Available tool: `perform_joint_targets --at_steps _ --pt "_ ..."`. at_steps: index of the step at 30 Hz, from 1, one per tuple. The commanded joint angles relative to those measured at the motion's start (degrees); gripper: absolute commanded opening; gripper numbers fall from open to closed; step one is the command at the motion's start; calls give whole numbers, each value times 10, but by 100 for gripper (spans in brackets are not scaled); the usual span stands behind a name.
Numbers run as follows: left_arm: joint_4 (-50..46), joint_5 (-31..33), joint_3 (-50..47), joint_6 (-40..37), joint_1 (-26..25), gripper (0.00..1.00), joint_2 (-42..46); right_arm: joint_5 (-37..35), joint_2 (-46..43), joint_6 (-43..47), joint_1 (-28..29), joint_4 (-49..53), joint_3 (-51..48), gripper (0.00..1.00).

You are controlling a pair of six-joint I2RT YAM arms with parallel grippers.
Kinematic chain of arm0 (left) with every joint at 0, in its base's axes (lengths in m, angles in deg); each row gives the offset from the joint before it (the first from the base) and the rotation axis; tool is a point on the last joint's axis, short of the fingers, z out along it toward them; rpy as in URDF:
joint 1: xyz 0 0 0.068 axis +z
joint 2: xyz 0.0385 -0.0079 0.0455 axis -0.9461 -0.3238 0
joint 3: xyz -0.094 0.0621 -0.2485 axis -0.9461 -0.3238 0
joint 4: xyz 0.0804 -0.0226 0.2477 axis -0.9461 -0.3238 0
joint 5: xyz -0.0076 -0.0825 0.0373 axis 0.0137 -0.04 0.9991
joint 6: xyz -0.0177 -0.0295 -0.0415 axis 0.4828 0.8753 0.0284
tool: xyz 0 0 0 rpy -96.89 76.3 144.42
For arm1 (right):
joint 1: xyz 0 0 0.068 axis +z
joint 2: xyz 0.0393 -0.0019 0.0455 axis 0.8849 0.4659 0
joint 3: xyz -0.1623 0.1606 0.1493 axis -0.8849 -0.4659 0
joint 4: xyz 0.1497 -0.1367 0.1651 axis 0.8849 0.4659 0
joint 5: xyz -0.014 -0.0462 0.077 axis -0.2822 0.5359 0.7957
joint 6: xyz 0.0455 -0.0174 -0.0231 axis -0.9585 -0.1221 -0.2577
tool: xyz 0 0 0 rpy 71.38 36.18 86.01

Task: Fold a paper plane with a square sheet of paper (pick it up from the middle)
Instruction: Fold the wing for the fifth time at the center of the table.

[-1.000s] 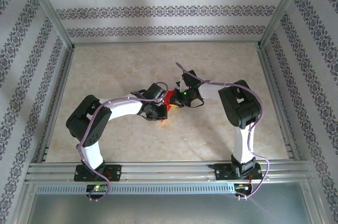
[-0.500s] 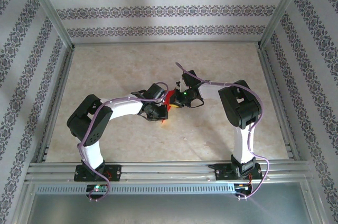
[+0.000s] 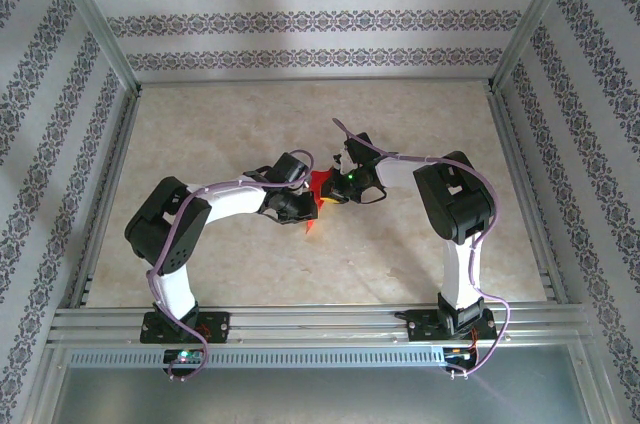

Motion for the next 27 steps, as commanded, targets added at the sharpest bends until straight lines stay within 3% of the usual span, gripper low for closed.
perform_joint_targets --at_steps 1,27 --pt "-22 -7 20 -11 0 10 -21 -129 66 11 7 76 -29 10" --pt "-101 24 -1 -40 -12 6 -7 -161 79 11 11 109 -18 8"
